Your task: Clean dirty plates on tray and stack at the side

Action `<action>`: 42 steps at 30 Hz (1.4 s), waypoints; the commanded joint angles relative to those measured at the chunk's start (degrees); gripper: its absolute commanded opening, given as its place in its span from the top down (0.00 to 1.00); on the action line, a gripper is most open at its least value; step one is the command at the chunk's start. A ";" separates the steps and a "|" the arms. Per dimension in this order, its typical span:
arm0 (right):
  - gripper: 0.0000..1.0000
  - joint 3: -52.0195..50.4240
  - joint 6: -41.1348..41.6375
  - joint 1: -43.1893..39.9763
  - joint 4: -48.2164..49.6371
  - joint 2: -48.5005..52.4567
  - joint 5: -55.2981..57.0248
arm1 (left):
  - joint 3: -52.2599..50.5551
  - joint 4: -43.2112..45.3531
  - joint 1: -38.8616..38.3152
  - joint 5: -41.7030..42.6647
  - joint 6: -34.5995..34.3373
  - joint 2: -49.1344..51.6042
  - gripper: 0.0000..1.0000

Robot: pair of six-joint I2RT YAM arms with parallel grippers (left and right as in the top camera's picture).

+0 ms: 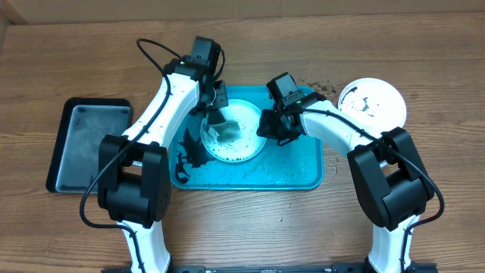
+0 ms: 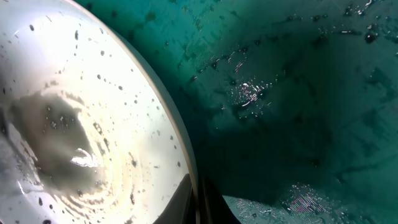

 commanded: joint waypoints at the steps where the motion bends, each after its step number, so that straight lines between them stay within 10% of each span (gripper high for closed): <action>1: 0.96 0.07 0.17 -0.37 -0.55 1.42 1.49 | -1.33 3.45 -1.44 16.90 1.49 0.52 0.96; 11: 0.96 0.07 0.15 -0.37 -0.72 1.42 1.46 | -10.93 12.96 -4.79 12.13 -3.50 0.63 0.96; 25: 0.96 0.09 -1.60 -0.37 -1.84 1.40 1.51 | -7.63 1.99 -1.07 -20.37 -1.90 0.22 0.96; 33: 0.96 6.32 -8.13 -0.26 -5.64 0.09 2.10 | 15.85 -17.55 5.51 -21.18 -5.27 -4.81 0.96; 42: 0.96 19.23 -15.39 5.51 -14.51 -5.73 22.82 | 14.27 -21.40 27.98 -13.97 -7.32 -9.07 0.96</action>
